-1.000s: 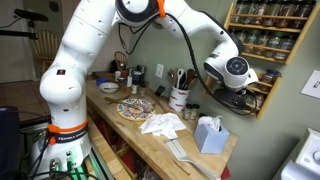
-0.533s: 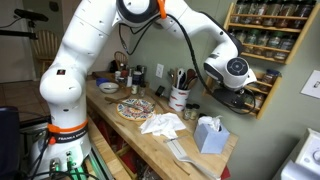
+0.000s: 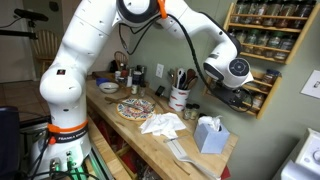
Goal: Move the two bottles on the bottom compartment of the bottom shelf to the left, then put one bottle on the space created
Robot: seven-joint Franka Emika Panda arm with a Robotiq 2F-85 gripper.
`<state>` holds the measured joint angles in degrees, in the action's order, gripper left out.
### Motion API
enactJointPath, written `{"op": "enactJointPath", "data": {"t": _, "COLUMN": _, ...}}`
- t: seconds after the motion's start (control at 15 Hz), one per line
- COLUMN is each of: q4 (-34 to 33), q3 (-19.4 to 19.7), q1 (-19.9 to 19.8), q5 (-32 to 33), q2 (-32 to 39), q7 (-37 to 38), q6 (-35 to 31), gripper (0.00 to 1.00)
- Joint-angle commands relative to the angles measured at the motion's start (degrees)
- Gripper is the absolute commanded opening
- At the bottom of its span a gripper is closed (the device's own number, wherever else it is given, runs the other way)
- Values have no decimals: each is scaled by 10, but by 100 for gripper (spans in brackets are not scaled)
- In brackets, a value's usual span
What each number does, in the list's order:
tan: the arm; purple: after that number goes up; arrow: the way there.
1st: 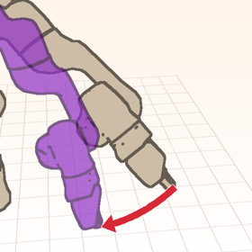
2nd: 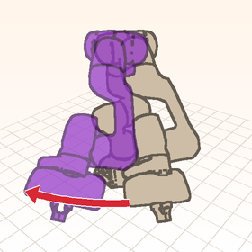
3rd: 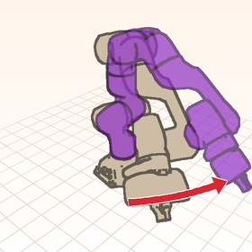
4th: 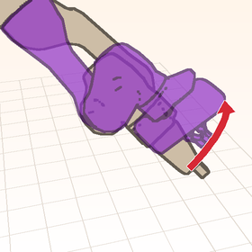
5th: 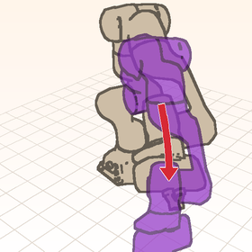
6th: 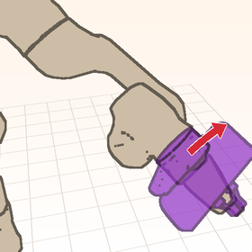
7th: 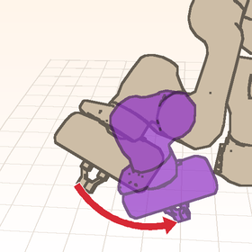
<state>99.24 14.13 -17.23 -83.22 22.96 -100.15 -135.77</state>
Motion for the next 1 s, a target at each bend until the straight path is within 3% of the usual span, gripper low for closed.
{"op": "enactJointPath", "data": {"t": 0.0, "q4": 7, "q3": -7, "q1": -10, "q5": 18, "q2": -5, "q7": -6, "q6": 26, "gripper": 0}}
{"op": "enactJointPath", "data": {"t": 0.47, "q4": 2, "q3": -11, "q1": -14, "q5": 7, "q2": -3, "q7": -46, "q6": 22, "gripper": 0}}
{"op": "enactJointPath", "data": {"t": 0.93, "q4": 0, "q3": -6, "q1": -9, "q5": -16, "q2": 3, "q7": -6, "q6": -46, "gripper": 0}}
